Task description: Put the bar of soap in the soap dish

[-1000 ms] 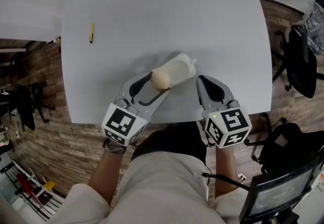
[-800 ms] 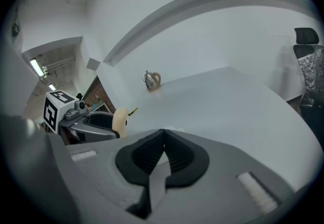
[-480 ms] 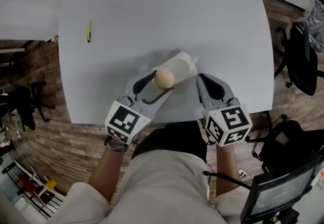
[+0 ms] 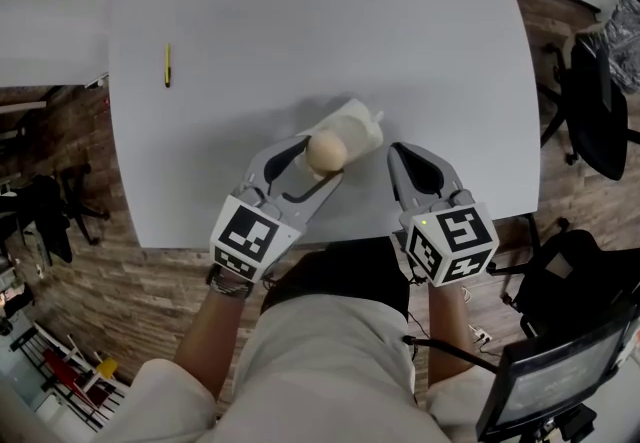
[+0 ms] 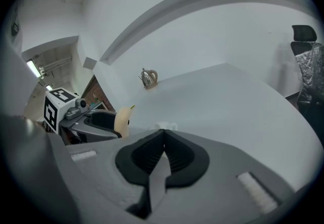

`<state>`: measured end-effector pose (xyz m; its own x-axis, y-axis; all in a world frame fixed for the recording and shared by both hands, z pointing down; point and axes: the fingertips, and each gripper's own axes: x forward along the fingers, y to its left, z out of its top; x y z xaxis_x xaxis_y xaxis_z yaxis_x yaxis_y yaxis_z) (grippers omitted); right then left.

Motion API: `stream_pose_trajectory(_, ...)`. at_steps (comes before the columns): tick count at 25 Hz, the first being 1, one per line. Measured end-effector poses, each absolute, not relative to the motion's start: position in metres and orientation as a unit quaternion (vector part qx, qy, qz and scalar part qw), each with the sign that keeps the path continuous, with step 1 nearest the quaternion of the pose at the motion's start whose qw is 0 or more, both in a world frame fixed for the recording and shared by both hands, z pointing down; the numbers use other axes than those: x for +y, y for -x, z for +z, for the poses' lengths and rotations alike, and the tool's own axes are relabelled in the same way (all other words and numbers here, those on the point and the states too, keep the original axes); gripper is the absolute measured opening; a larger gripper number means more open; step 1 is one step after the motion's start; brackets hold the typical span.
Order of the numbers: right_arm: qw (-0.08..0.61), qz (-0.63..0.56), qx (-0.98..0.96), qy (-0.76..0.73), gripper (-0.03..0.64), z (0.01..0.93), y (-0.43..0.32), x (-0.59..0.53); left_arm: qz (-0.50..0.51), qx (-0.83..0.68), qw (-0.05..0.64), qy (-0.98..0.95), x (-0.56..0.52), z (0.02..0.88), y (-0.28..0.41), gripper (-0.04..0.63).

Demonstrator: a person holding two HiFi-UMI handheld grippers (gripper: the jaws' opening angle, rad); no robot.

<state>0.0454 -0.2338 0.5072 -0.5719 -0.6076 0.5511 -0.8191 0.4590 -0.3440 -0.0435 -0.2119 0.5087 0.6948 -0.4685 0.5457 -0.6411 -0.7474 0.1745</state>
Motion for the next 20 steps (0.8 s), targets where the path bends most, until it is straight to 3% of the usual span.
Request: stream_pose_trajectory(20, 0.184, 0.310, -0.830, -0.427, 0.002, 0.517, -0.046, -0.239, 0.289, -0.279, 0.165, -0.900, -0.222, 0.528, 0.036, 0.272)
